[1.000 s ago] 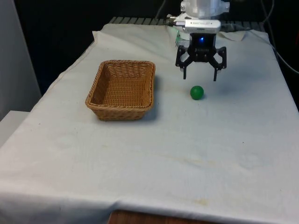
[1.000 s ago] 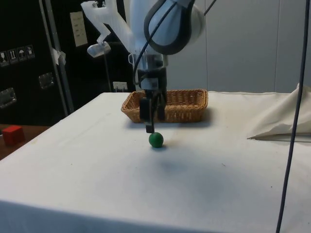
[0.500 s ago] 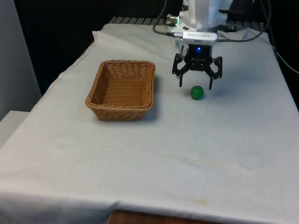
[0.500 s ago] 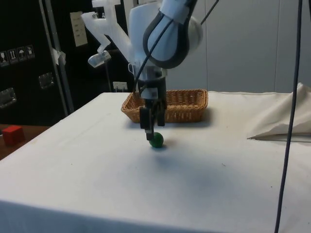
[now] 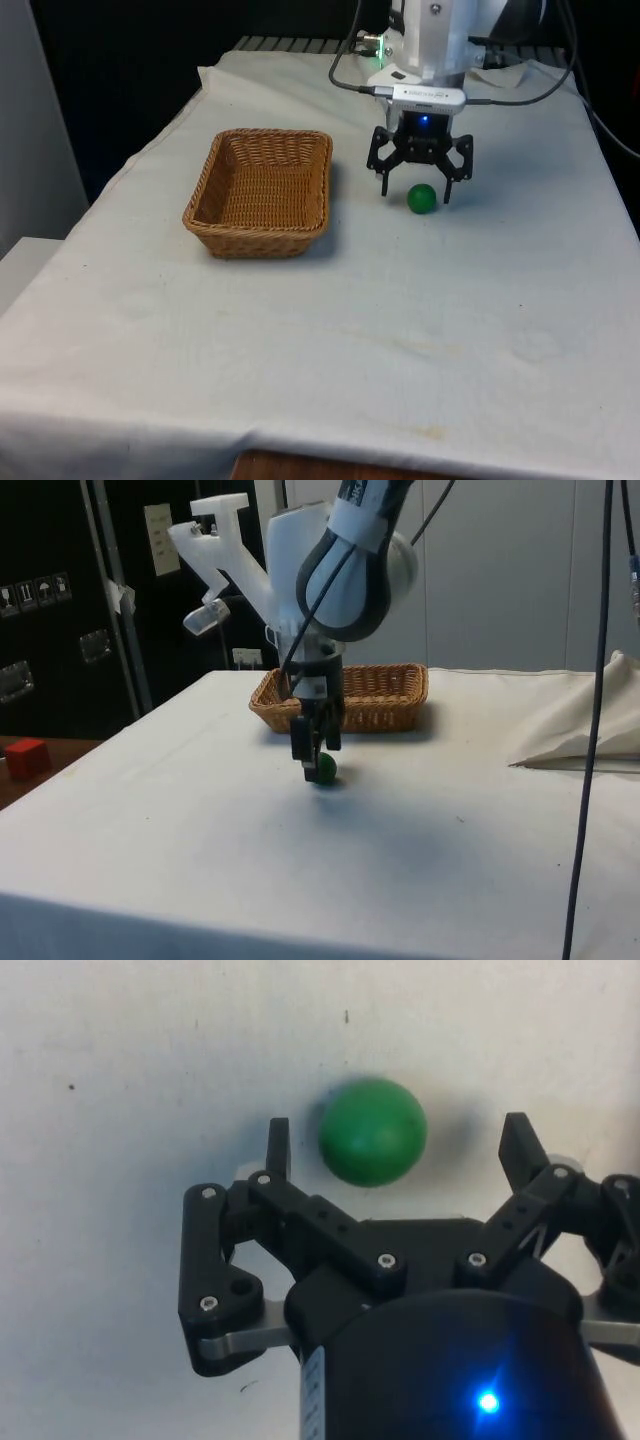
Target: Pick up the ball and place it into the basket.
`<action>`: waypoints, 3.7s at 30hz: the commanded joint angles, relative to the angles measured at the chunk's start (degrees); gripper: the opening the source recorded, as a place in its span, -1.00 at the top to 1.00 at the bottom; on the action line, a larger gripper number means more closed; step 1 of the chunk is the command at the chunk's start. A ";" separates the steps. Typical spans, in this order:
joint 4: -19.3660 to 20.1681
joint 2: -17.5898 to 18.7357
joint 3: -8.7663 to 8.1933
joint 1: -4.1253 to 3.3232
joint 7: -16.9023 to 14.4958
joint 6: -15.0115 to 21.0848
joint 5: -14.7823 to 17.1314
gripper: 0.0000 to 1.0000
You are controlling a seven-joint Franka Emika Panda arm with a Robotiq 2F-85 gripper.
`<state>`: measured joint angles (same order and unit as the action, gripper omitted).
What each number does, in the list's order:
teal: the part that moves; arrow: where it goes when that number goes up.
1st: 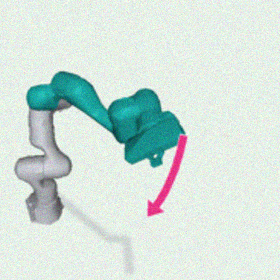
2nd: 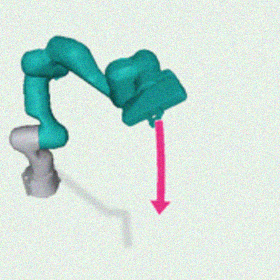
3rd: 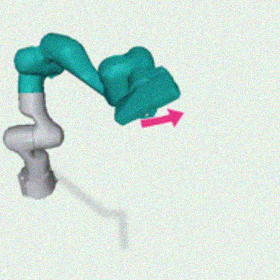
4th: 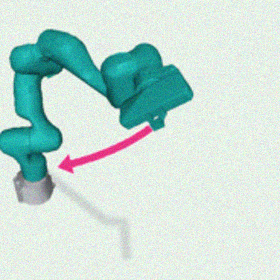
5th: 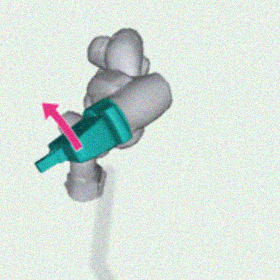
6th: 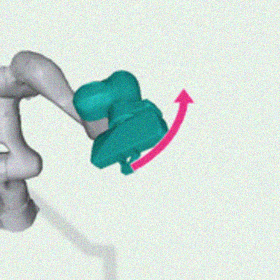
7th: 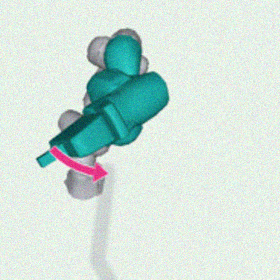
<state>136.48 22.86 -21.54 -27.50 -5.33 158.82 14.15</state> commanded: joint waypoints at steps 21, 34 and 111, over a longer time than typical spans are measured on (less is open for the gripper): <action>-0.06 0.17 0.17 0.17 -0.11 0.11 0.17 1.00; 1.55 -4.64 -1.15 -0.69 1.20 -2.01 -2.41 0.98; -10.20 -14.38 -8.71 3.50 -6.88 -18.79 -3.78 0.98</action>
<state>126.39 8.37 -30.54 -24.41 -11.34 139.80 9.34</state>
